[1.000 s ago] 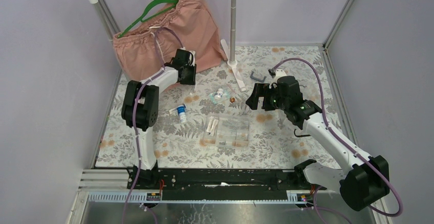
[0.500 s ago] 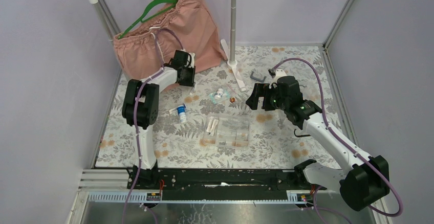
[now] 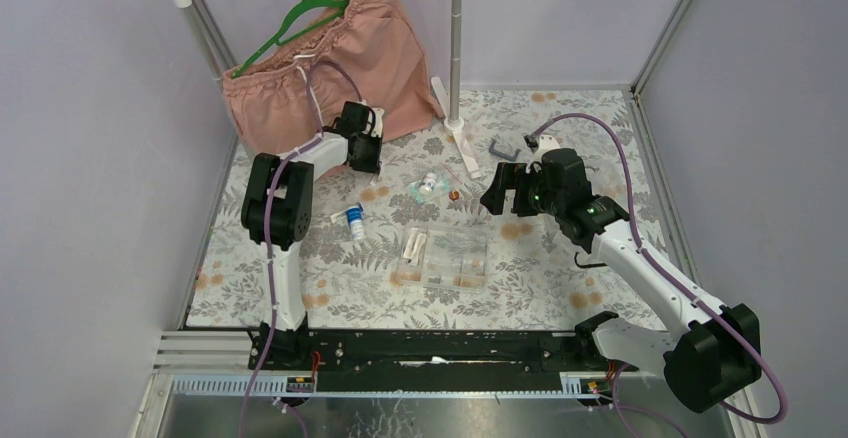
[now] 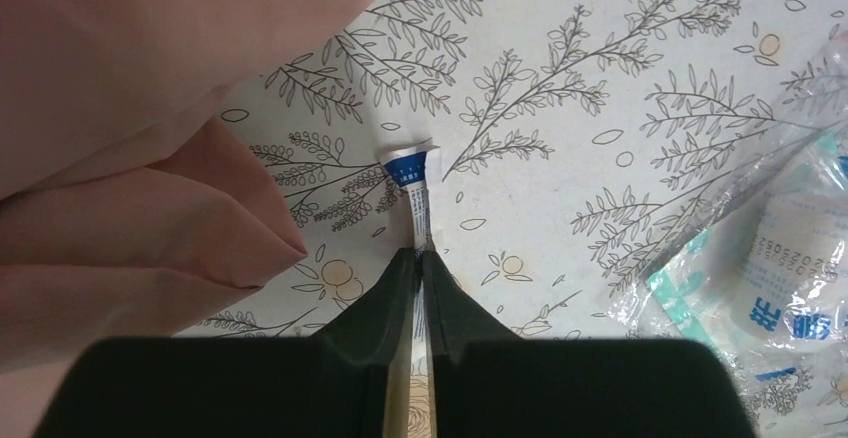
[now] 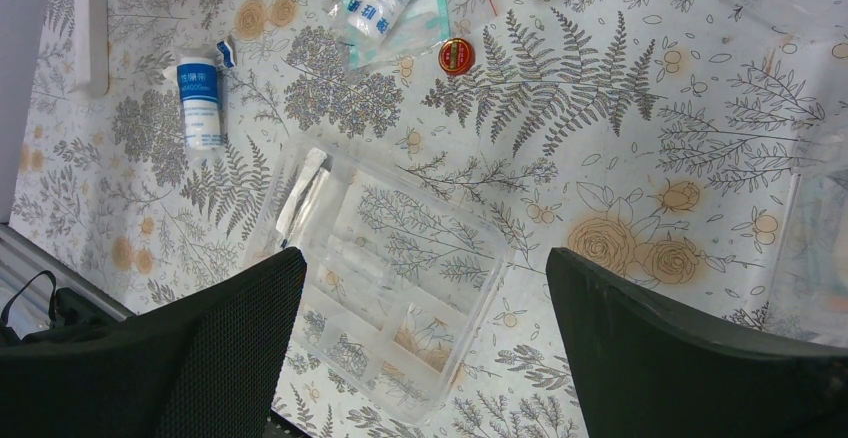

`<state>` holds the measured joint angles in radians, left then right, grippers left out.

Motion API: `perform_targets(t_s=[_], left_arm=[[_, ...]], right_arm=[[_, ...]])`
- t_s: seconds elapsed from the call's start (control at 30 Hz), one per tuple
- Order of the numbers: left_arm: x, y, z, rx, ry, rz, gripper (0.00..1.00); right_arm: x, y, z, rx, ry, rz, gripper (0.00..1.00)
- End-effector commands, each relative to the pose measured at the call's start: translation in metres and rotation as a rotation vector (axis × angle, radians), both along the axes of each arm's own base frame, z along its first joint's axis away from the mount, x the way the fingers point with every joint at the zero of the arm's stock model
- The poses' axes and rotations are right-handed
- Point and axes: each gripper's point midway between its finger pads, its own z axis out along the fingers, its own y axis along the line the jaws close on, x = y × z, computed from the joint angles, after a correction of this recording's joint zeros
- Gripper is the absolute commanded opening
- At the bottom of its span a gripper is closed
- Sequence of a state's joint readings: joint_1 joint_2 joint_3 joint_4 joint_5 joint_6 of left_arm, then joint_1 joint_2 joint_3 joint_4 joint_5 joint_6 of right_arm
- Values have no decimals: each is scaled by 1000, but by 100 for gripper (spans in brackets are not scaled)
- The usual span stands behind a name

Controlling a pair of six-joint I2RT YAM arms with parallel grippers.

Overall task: Organize the medicine kit
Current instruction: Pick up the medical item at the center of the board.

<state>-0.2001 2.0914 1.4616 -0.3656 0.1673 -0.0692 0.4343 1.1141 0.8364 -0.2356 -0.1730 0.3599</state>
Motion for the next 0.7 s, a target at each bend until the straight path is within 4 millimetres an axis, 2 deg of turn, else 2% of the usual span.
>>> perform_targets(t_s=[0.0, 0.2, 0.37, 0.43, 0.57, 0.67], left_arm=[[-5, -1, -11, -18, 31, -25, 9], [-3, -8, 3, -65, 21, -15, 0], [-3, -15, 37, -123, -13, 5, 0], [-7, -18, 59, -154, -38, 17, 0], [-34, -29, 83, -236, -36, 40, 0], [-70, -53, 89, -301, -13, 17, 0]], right_arm=[[1, -1, 9, -5, -38, -1, 100], [1, -2, 9, -8, -40, -5, 100], [1, -3, 10, -8, -43, -6, 100], [1, -2, 10, -7, -42, -4, 100], [1, -1, 11, -3, -42, -2, 100], [2, 0, 10, 2, -36, 2, 100]])
